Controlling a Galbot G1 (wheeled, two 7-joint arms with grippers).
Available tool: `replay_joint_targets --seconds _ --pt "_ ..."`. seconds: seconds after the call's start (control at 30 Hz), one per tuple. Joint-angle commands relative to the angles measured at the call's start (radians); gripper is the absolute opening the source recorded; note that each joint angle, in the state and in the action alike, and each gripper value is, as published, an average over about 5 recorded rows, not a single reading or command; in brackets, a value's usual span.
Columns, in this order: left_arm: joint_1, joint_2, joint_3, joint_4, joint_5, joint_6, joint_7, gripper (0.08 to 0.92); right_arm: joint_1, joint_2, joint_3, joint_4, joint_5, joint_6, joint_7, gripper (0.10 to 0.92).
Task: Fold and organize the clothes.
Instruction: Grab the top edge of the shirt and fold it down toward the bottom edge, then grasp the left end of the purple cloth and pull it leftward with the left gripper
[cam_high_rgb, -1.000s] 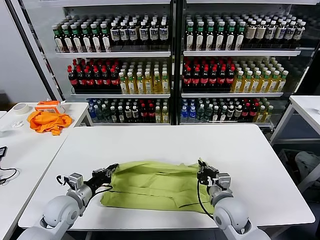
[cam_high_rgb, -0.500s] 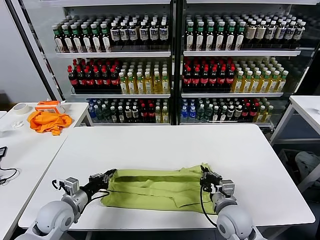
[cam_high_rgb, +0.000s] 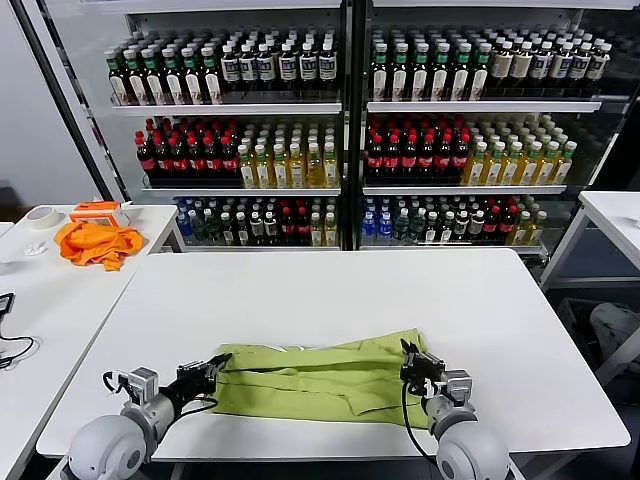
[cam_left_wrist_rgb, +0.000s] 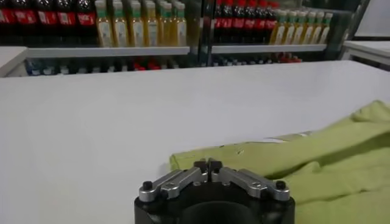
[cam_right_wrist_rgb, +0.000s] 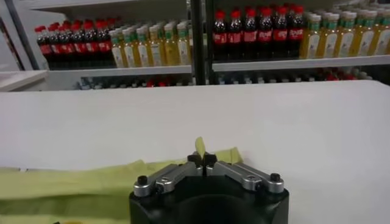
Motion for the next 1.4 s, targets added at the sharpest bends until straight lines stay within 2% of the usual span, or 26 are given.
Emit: replay_joint_targets --seconds 0.03,0.1,0.23,0.47,0.67,0.93,1.1,1.3,1.4 --pt "-0.043 -0.022 0.020 0.046 0.022 -0.016 -0.057 0.083 -0.032 -0.005 0.000 0.014 -0.046 0.015 -0.024 0.110" --pt "-0.051 -0.027 0.023 0.052 0.027 -0.016 -0.071 0.083 -0.051 -0.010 0.002 0.033 -0.053 0.013 -0.032 0.119" --pt "-0.047 -0.029 0.019 0.043 0.037 -0.023 -0.084 0.116 -0.091 -0.021 0.014 0.078 -0.063 0.014 -0.040 0.205" --pt "-0.018 -0.030 -0.003 -0.020 0.025 -0.030 -0.136 0.304 -0.170 -0.030 0.064 0.151 -0.111 0.031 -0.035 0.405" --pt "0.029 -0.076 0.025 -0.093 0.001 0.010 -0.281 0.486 -0.255 -0.025 0.099 0.196 -0.154 0.053 -0.025 0.578" --pt "0.019 -0.156 0.071 -0.071 -0.027 0.021 -0.466 0.711 -0.294 -0.016 0.131 0.219 -0.156 0.054 -0.009 0.793" --pt "-0.005 -0.187 0.086 -0.049 -0.038 0.030 -0.498 0.813 -0.283 -0.009 0.121 0.202 -0.158 0.051 -0.003 0.821" --pt "-0.009 -0.203 0.092 -0.043 -0.038 0.061 -0.521 0.822 -0.265 -0.005 0.111 0.185 -0.159 0.048 0.003 0.823" --pt "-0.001 -0.202 0.096 -0.049 -0.039 0.065 -0.519 0.788 -0.257 -0.004 0.108 0.178 -0.159 0.047 0.005 0.823"
